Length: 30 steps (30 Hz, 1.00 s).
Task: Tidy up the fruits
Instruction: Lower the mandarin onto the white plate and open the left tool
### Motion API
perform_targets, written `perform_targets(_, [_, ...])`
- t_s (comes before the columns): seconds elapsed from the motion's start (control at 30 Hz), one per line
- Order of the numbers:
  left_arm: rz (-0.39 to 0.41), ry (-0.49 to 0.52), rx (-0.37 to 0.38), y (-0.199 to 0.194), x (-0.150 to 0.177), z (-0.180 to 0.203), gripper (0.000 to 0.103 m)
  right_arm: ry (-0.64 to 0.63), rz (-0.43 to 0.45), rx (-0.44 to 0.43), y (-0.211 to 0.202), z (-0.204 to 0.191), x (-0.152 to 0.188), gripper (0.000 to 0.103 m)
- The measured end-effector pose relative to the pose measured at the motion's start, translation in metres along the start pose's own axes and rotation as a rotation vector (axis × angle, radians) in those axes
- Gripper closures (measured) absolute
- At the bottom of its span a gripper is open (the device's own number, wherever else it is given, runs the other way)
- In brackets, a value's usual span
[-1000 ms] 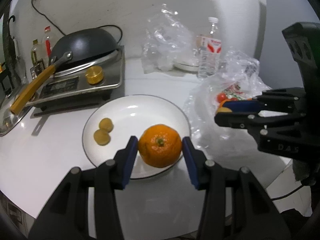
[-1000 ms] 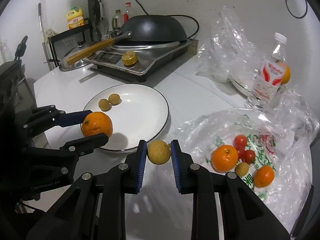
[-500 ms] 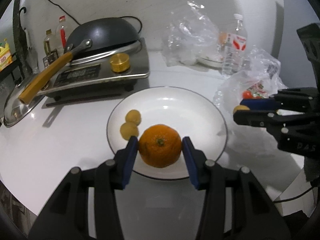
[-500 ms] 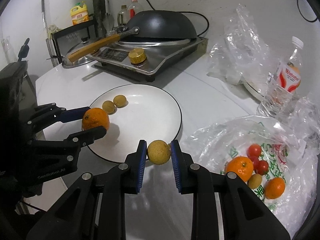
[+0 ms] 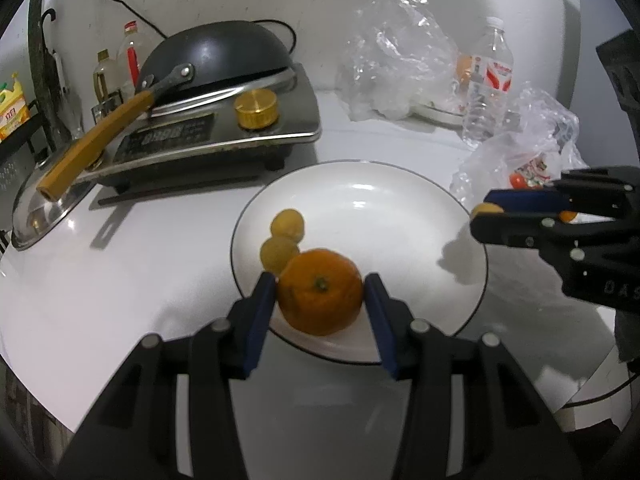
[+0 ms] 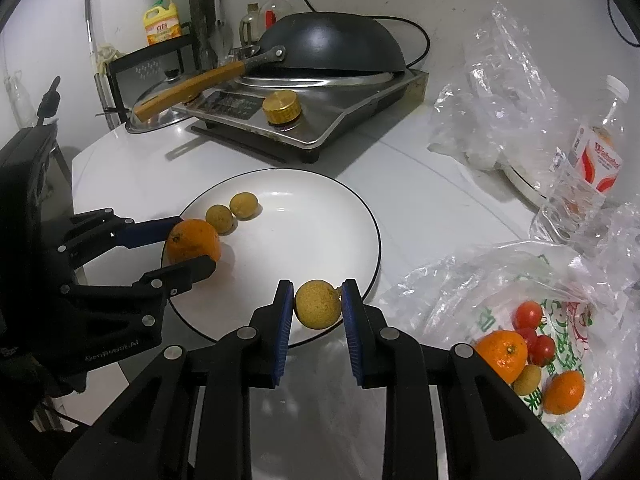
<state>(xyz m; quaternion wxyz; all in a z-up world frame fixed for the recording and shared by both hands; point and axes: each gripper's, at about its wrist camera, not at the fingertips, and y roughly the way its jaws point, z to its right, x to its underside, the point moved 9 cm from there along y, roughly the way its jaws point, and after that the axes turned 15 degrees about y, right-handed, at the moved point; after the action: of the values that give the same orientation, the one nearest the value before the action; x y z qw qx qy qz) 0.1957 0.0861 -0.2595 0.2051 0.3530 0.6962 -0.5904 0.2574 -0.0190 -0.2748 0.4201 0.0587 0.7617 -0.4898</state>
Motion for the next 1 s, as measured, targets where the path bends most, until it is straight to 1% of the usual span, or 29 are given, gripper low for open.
perform_targets(0.2, [-0.012,-0.011,0.007,0.003,0.002,-0.001,0.056,-0.015,-0.006,-0.009,0.007,-0.007,-0.005,0.076])
perform_targets(0.33, [0.008,-0.011,0.006,-0.001,-0.004,-0.003,0.055,-0.020,-0.003,-0.017,0.011,-0.011,-0.010,0.076])
perform_targets(0.47, [0.026,-0.032,0.009,-0.005,-0.006,-0.008,0.055,-0.030,-0.006,-0.021,0.016,-0.014,-0.013,0.077])
perform_targets(0.6, [0.049,-0.047,0.000,-0.012,-0.009,-0.016,0.055,-0.038,-0.007,-0.025,0.021,-0.018,-0.018,0.076])
perform_targets(0.73, [0.062,-0.068,-0.025,-0.017,-0.009,-0.029,0.055,-0.048,-0.009,-0.028,0.028,-0.021,-0.022,0.076])
perform_targets(1.0, [0.058,-0.103,-0.057,-0.016,-0.005,-0.052,0.055,-0.063,-0.012,-0.040,0.043,-0.031,-0.034,0.076])
